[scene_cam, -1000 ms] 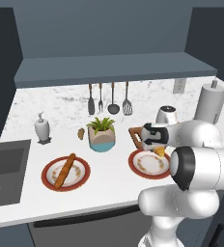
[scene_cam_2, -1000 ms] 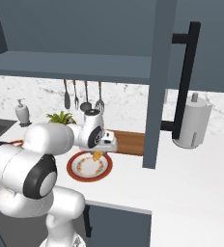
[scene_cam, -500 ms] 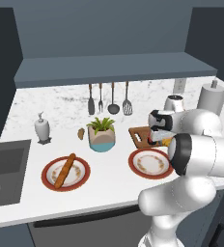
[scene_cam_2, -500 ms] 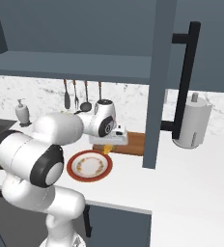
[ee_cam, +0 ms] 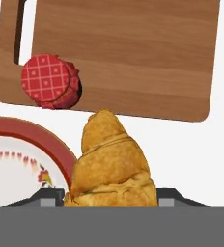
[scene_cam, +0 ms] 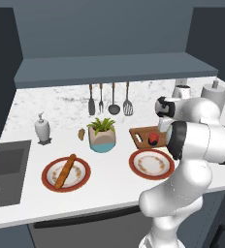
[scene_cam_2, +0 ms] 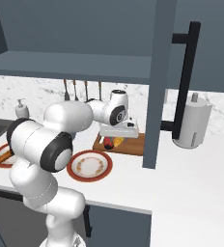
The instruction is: From the different types of pastries on the counter, select a croissant and place it on the cutting board. Then retrieve a jar of jam from the cabinet and place it alongside the croissant on the cutting board.
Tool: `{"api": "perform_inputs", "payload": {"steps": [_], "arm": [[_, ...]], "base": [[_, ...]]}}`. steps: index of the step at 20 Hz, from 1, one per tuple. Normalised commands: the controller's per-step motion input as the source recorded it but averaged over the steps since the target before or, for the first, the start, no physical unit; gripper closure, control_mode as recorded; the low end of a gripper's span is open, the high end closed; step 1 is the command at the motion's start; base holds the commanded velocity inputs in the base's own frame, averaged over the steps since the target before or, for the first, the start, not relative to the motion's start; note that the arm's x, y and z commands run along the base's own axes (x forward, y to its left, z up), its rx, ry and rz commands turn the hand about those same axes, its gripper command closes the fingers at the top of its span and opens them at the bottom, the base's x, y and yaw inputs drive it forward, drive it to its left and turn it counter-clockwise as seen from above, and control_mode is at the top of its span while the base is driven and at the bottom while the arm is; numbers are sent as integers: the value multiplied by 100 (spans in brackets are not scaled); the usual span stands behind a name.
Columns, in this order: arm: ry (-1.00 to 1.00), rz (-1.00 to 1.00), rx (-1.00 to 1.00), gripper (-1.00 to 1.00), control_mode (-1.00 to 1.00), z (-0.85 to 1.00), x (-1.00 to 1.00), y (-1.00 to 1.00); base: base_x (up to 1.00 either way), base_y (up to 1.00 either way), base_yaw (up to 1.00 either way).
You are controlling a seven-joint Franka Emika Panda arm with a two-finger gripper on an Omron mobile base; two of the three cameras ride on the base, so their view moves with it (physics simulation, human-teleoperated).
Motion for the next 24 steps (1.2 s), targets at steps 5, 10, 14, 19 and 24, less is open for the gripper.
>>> {"api": "perform_inputs", "payload": {"steps": [5,10,14,19,24], "arm": [[-9,0,-1,100,-100,-2,12,-45],[-18,0,-2,100,-100,-20,36,-16],[-12,0,0,100,-100,-24,46,0],[1,0,-5,100,-100,4,44,0],[7,0,-8,100,-100,17,33,0]], "base": [[0,0,0],[0,0,0],[0,0,0],[0,0,0],[0,0,0]]}}
